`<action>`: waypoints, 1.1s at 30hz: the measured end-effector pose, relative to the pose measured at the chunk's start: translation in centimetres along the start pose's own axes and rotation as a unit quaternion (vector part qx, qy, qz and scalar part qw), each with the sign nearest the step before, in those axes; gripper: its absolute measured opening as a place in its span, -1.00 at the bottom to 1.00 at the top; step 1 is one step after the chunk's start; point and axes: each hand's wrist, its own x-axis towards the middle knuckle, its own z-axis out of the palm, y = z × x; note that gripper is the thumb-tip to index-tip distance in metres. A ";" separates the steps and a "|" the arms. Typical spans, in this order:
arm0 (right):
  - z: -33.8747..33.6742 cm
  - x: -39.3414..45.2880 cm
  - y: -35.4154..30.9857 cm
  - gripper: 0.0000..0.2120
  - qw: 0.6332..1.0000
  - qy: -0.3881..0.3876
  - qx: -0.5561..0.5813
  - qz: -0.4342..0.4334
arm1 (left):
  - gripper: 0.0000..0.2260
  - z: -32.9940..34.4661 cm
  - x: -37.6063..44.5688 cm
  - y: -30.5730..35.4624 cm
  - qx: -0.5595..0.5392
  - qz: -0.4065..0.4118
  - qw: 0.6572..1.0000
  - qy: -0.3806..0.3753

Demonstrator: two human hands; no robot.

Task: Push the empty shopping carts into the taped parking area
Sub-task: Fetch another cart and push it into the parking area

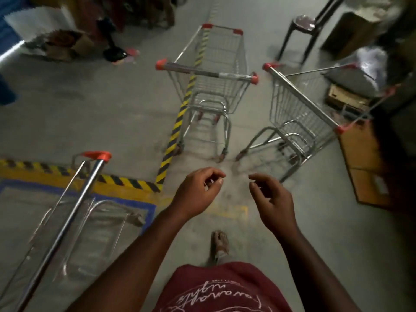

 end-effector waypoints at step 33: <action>-14.7 34.8 17.9 -0.38 0.944 0.029 -0.325 0.047 | -0.76 22.9 41.6 4.2 -0.007 0.035 0.995 -0.091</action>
